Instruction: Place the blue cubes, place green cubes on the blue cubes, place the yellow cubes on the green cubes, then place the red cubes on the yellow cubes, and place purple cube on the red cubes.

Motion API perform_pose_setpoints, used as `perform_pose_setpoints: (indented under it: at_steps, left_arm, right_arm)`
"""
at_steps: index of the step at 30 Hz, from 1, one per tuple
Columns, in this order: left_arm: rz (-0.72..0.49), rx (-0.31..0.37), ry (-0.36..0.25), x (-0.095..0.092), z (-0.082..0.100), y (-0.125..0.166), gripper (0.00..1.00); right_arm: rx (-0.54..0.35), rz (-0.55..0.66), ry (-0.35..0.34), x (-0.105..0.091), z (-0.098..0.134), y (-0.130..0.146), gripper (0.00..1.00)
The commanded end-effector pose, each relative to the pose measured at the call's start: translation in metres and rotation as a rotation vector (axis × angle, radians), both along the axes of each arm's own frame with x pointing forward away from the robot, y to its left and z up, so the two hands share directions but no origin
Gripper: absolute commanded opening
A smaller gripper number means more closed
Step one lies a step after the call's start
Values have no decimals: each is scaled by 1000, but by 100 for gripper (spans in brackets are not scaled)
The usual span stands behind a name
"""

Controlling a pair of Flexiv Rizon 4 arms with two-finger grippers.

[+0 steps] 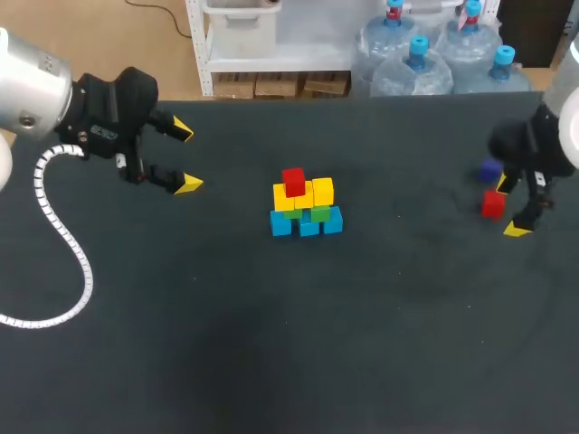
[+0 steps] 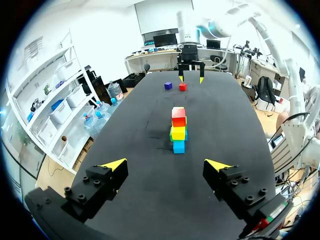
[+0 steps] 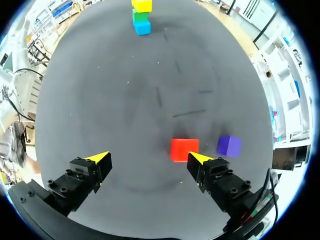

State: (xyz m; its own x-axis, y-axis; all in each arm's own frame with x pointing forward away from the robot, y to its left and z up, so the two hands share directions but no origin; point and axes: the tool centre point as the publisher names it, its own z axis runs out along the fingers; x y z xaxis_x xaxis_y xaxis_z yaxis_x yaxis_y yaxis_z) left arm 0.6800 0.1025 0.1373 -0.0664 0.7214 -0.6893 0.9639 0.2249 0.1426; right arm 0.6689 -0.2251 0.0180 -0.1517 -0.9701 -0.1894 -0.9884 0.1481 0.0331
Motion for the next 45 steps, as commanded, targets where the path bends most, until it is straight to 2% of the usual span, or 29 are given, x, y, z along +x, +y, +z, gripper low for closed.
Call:
perform_pose_setpoints:
  at_steps: [1,16,21,32,45]
  left_arm:
    - [-2,-6,-5,-1,-1,1,100]
    - [-2,-6,-5,-1,-1,1,100]
    - [-2,-6,-5,-1,-1,1,100]
    - [-2,-6,-5,-1,-1,1,100]
    - [-2,-6,-5,-1,-1,1,100]
  right_arm:
    - [2,3,11,0,-7,1,100]
    - [-24,53,56,4,-15,12,100]
    - [-69,29,61,2,-8,9,100]
    - [-49,-61,2,6,22,3,100]
    - [-124,13,36,26,8,11,100]
